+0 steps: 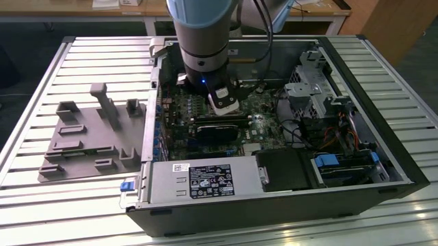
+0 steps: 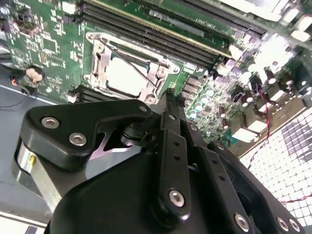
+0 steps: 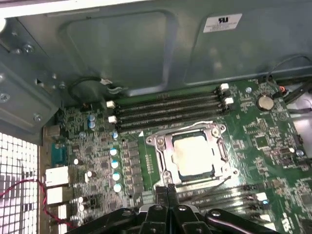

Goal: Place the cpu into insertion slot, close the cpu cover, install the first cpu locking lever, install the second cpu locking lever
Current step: 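Install the second cpu locking lever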

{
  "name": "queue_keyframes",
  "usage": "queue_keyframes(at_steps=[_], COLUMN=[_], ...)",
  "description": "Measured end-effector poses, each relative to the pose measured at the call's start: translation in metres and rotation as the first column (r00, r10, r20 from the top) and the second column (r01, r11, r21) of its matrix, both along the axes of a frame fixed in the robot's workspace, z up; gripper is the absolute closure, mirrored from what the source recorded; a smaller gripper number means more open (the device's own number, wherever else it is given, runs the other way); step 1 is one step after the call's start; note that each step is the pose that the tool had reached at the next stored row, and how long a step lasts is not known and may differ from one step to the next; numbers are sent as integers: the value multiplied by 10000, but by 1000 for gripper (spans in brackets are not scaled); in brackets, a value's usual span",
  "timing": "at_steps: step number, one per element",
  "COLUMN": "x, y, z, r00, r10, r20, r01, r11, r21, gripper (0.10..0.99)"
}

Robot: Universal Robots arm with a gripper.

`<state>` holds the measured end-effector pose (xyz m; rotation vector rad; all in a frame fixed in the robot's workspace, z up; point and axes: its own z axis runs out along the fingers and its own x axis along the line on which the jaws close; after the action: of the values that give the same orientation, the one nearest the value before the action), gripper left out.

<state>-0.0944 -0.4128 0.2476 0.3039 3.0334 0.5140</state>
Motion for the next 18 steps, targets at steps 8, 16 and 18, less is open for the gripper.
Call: queue_keyframes(at_steps=[8, 16, 18], x=[51, 141, 170], y=[4, 8, 8], z=[0, 0, 0], r00=[10000, 10000, 10000], r10=[-24, -31, -31], r20=[0, 1, 1], r01=[24, 31, 31], r11=[9996, 9989, 9989], r21=[-294, -461, -465], gripper=[984, 984, 984])
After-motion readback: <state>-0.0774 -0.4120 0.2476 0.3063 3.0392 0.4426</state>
